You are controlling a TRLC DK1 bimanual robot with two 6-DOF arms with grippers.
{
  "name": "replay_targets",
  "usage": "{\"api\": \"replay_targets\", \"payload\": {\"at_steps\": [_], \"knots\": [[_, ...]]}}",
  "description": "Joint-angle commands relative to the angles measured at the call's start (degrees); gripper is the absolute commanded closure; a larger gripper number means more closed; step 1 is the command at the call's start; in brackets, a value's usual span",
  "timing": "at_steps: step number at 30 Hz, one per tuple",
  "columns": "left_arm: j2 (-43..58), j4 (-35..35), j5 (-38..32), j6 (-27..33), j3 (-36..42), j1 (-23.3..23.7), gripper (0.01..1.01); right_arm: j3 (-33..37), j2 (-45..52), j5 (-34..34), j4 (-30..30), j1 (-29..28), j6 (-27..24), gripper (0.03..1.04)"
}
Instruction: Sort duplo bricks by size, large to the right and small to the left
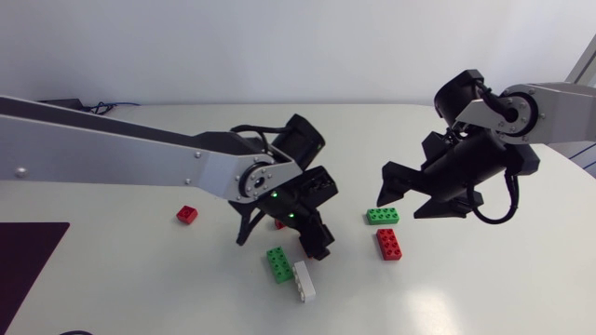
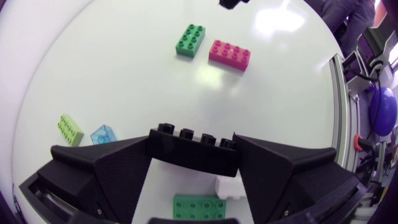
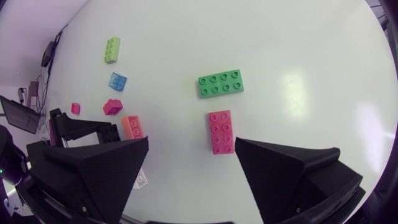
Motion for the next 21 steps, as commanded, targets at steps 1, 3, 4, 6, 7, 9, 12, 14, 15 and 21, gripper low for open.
{"api": "replay_targets", "payload": {"at_steps": [1, 3, 4, 6, 7, 9, 12, 14, 15, 21], "knots": [[3.9, 1.4, 0.2, -3.2, 4.4, -2.4, 0.693, -0.7, -1.2, -0.7, -0.2, -1.8, 1.0, 0.07], [6.2, 1.4, 0.2, -3.6, 6.2, -4.4, 0.692, -1.4, -1.4, -1.3, -0.1, -2.3, 1.0, 0.07], [7.7, 1.4, 0.2, -3.6, 7.0, -5.4, 0.687, -1.7, -1.6, -1.3, 0.0, -2.3, 1.0, 0.07], [10.0, 1.4, 0.1, -3.7, 8.0, -6.8, 0.652, -2.0, -1.9, -1.4, 0.1, -2.3, 1.0, 0.07], [11.1, 0.8, -0.7, -3.6, 8.8, -7.4, 0.569, -2.0, -1.9, -1.4, 0.2, -2.3, 1.1, 0.07], [11.1, 0.3, -0.9, -3.5, 9.0, -7.3, 0.177, -2.0, -1.9, -1.4, 0.3, -2.2, 1.1, 0.07], [11.0, 0.0, -1.1, -3.2, 9.4, -6.8, 0.041, -1.7, -1.9, -1.4, 0.3, -1.9, 1.2, 0.07], [9.7, -1.5, -2.0, -3.1, 9.7, -6.1, 0.041, -1.6, -2.1, -1.4, 0.2, -1.8, 1.2, 0.07], [8.5, -2.7, -2.3, -2.8, 9.6, -5.4, 0.041, -1.5, -2.2, -1.4, 0.1, -1.9, 1.2, 0.07], [0.9, -6.2, -2.4, 0.3, 7.9, -0.6, 0.041, -1.4, -1.9, -1.9, 0.2, -1.9, 1.1, 0.07]]}}
